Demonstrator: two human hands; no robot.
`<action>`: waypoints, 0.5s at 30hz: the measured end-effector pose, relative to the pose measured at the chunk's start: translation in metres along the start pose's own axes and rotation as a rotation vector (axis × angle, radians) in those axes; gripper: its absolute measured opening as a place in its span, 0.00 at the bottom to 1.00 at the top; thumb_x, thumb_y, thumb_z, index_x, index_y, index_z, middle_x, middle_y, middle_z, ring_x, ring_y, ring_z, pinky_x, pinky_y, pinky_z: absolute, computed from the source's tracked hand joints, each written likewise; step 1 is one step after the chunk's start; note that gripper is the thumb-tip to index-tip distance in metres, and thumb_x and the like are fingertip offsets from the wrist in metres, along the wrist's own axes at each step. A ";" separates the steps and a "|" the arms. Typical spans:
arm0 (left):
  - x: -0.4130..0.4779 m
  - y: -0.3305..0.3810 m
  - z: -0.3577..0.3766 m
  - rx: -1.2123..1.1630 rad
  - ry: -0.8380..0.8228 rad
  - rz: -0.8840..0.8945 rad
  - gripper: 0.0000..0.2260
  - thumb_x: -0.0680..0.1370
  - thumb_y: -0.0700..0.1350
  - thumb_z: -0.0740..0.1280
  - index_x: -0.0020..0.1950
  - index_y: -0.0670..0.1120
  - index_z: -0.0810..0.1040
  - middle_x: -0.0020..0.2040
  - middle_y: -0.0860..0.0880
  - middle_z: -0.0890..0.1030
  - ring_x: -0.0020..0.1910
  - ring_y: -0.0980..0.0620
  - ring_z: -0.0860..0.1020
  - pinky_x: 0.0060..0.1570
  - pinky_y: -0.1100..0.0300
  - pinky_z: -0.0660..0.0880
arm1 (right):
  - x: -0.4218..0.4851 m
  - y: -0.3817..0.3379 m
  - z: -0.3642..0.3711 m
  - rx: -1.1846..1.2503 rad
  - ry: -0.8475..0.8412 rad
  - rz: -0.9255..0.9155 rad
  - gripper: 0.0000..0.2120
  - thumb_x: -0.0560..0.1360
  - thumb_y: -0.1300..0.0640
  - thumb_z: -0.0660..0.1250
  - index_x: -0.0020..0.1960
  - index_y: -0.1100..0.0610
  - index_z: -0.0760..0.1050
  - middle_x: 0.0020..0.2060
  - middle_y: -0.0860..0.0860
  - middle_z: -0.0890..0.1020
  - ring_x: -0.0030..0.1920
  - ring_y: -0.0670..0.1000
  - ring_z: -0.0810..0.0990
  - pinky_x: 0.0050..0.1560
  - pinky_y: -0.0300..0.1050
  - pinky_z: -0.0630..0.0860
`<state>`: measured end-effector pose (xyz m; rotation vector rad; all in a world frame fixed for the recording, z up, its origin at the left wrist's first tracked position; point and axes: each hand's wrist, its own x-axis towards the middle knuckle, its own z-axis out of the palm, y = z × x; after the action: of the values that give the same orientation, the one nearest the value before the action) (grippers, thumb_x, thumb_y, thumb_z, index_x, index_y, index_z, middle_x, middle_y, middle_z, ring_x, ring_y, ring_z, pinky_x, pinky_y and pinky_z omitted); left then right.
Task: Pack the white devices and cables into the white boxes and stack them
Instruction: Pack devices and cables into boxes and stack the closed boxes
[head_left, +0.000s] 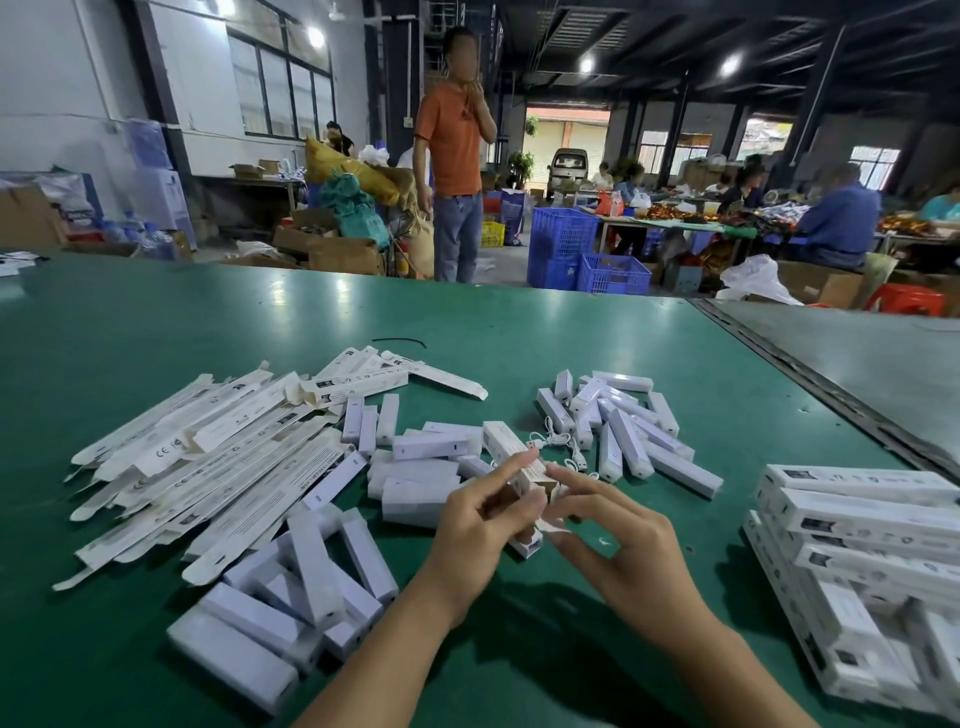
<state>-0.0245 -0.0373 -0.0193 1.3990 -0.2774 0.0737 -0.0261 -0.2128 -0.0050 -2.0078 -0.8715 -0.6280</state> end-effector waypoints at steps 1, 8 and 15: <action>0.000 0.000 0.000 -0.015 -0.011 -0.014 0.18 0.73 0.52 0.73 0.62 0.60 0.81 0.41 0.49 0.78 0.44 0.50 0.78 0.55 0.50 0.77 | 0.000 0.000 0.000 -0.008 0.024 -0.015 0.08 0.70 0.61 0.76 0.49 0.56 0.84 0.60 0.47 0.81 0.55 0.43 0.82 0.57 0.44 0.79; 0.001 0.000 0.003 -0.026 -0.015 -0.051 0.13 0.75 0.51 0.69 0.59 0.56 0.83 0.39 0.46 0.77 0.37 0.50 0.74 0.43 0.52 0.75 | 0.000 -0.001 0.006 -0.020 0.110 -0.013 0.08 0.70 0.61 0.75 0.49 0.55 0.84 0.54 0.47 0.83 0.54 0.41 0.82 0.56 0.41 0.78; -0.001 -0.002 0.005 -0.047 0.014 -0.040 0.12 0.76 0.51 0.71 0.58 0.53 0.83 0.40 0.45 0.77 0.36 0.50 0.75 0.42 0.50 0.74 | -0.001 0.003 0.009 -0.077 0.176 -0.040 0.06 0.68 0.59 0.76 0.42 0.61 0.82 0.52 0.49 0.84 0.51 0.40 0.83 0.52 0.38 0.79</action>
<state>-0.0256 -0.0424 -0.0205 1.3563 -0.2381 0.0432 -0.0235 -0.2068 -0.0124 -1.9719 -0.7933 -0.8588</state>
